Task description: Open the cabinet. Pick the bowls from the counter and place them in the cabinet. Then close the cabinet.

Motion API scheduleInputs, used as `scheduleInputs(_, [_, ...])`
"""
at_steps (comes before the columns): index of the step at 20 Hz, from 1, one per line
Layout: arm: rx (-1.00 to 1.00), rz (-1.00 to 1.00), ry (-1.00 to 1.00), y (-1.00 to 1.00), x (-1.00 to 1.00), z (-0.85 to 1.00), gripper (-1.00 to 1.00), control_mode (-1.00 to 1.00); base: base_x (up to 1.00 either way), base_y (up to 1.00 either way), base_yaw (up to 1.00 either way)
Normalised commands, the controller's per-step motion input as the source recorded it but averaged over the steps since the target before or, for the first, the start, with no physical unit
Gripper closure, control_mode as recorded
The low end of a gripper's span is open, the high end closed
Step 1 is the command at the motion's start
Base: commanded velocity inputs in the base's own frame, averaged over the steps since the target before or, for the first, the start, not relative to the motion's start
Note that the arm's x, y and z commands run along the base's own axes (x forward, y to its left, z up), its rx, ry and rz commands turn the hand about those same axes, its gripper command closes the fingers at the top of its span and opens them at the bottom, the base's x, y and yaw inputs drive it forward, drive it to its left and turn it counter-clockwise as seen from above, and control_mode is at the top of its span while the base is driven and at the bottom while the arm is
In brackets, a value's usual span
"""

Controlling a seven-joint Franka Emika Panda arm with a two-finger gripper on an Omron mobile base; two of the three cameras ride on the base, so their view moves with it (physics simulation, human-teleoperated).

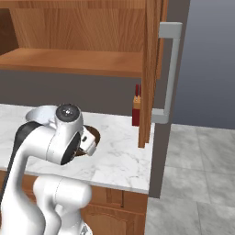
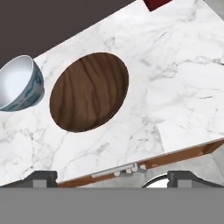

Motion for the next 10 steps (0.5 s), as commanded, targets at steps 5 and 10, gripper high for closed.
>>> scheduleInputs(5, [0.06,0.00,0.00,0.00,0.13,-0.35,-1.00,-1.00,0.00,0.00,0.00])
scheduleInputs(10, [0.05,0.00,0.00,0.00,0.08,-0.32,-1.00,-1.00,0.00,0.00,0.00])
